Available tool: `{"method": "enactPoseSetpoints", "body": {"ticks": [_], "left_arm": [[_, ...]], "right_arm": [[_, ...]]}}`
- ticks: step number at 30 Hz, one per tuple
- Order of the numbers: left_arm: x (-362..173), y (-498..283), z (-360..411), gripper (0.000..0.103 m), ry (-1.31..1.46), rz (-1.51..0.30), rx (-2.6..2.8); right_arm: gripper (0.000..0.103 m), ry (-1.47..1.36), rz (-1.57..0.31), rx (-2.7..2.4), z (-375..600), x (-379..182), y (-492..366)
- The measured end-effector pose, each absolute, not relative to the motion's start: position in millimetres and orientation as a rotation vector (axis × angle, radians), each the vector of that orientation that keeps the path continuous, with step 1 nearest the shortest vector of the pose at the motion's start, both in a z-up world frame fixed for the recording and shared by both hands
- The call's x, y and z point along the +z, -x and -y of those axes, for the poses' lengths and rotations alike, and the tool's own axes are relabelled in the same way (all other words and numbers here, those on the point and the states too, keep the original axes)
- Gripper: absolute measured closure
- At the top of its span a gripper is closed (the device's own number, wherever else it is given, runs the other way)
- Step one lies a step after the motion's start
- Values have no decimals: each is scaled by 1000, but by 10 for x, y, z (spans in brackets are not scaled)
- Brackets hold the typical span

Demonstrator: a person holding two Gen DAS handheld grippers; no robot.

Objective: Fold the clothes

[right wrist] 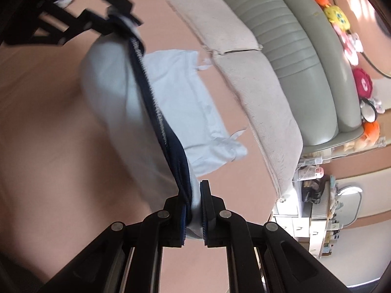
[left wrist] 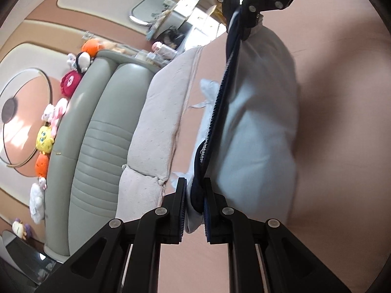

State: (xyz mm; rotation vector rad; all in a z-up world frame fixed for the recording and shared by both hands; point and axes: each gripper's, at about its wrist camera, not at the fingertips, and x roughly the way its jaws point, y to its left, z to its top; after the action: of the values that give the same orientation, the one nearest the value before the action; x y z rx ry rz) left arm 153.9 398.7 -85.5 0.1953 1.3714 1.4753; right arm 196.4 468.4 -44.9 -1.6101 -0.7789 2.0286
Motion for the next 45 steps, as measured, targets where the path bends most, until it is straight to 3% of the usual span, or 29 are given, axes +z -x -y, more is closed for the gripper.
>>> {"method": "enactPoseSetpoints", "body": {"ticks": [11, 31, 39, 40, 42, 44, 45], "left_arm": [[-1208, -830, -4729, 92, -58, -1339, 1558], [-1548, -278, -5644, 90, 36, -1325, 1684], [-1630, -46, -5812, 89, 239, -1257, 1667], [-1651, -21, -5839, 89, 266, -1263, 1659], [-1685, 41, -5893, 89, 325, -1269, 1649], [-1682, 87, -5915, 88, 371, -1252, 1647], [-1667, 110, -5919, 87, 390, -1237, 1646]], "right_arm": [[96, 1551, 862, 1994, -5421, -813, -1314], [96, 1471, 654, 1928, -6372, -1278, -640], [94, 1477, 625, 1894, -6461, -1460, -550], [90, 1466, 634, 1880, -6460, -1478, -535], [71, 1439, 657, 1848, -6460, -1508, -506], [44, 1399, 671, 1812, -6509, -1495, -495], [40, 1379, 665, 1800, -6535, -1467, -495]]}}
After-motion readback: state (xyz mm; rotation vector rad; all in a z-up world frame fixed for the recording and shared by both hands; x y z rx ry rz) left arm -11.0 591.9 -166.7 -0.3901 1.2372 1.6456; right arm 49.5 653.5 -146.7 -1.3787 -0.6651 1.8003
